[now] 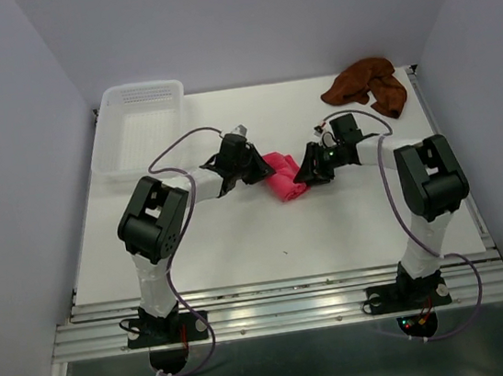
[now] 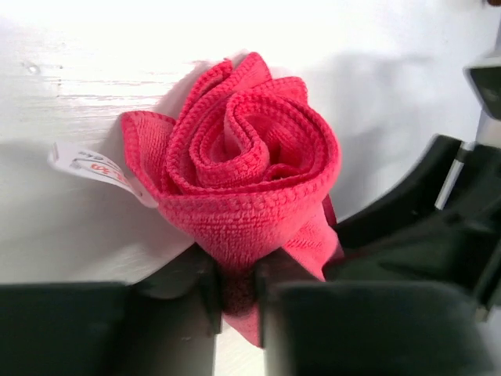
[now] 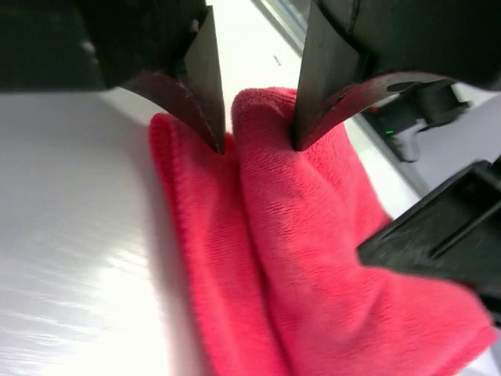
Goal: Roll the towels
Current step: Roll the towel
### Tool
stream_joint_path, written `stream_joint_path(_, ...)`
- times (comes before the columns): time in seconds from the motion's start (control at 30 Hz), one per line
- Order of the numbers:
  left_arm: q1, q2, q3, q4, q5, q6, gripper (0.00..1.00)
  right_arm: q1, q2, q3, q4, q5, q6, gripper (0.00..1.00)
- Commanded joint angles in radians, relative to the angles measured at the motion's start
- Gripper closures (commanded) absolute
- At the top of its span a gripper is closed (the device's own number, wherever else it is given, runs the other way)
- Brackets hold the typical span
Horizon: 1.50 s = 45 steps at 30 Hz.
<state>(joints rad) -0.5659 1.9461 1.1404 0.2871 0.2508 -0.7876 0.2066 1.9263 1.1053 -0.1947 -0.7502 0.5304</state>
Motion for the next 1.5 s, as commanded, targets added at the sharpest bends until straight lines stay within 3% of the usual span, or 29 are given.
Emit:
stream_joint_path(0.0,-0.006,-0.001,0.062,-0.103,-0.07,0.013,0.86,0.066,-0.145,0.025,-0.075,0.181,-0.168,0.52)
stream_joint_path(0.03,-0.008,0.001,0.073,-0.133,-0.079,0.013,0.93,0.076,-0.173,0.015,-0.075,0.21,-0.184,0.52)
stream_joint_path(0.13,-0.011,-0.01,0.085,-0.227,-0.085,0.014,0.96,0.126,-0.282,-0.031,-0.063,0.326,-0.253,0.46)
stream_joint_path(0.27,-0.022,-0.061,0.067,-0.308,-0.088,-0.019,0.97,0.273,-0.412,-0.087,-0.016,0.517,-0.384,0.39)
stream_joint_path(0.4,-0.046,-0.134,0.07,-0.488,-0.169,-0.065,0.99,0.439,-0.486,-0.134,0.09,0.632,-0.478,0.37)
stream_joint_path(0.7,-0.052,-0.207,0.044,-0.585,-0.148,-0.139,0.99,0.615,-0.468,-0.18,0.251,0.739,-0.604,0.33)
stream_joint_path(0.83,-0.052,-0.219,0.032,-0.605,-0.162,-0.156,0.99,0.663,-0.406,-0.185,0.262,0.877,-0.626,0.32)
stream_joint_path(0.97,-0.052,-0.222,0.022,-0.618,-0.166,-0.163,0.98,0.675,-0.359,-0.202,0.248,0.995,-0.616,0.33)
stream_joint_path(1.2,-0.054,-0.202,0.03,-0.634,-0.156,-0.173,0.96,0.675,-0.333,-0.268,0.245,0.988,-0.572,0.32)
stream_joint_path(1.3,-0.054,-0.21,0.03,-0.628,-0.153,-0.179,0.94,0.675,-0.316,-0.285,0.258,1.011,-0.546,0.37)
stream_joint_path(1.33,-0.054,-0.21,0.03,-0.628,-0.151,-0.179,0.93,0.675,-0.308,-0.286,0.259,1.016,-0.54,0.49)
stream_joint_path(1.43,-0.052,-0.217,0.033,-0.62,-0.148,-0.173,0.68,0.675,-0.3,-0.277,0.262,1.013,-0.494,0.87)
stream_joint_path(1.47,-0.052,-0.22,0.03,-0.618,-0.148,-0.171,0.62,0.675,-0.3,-0.272,0.261,1.006,-0.478,0.92)
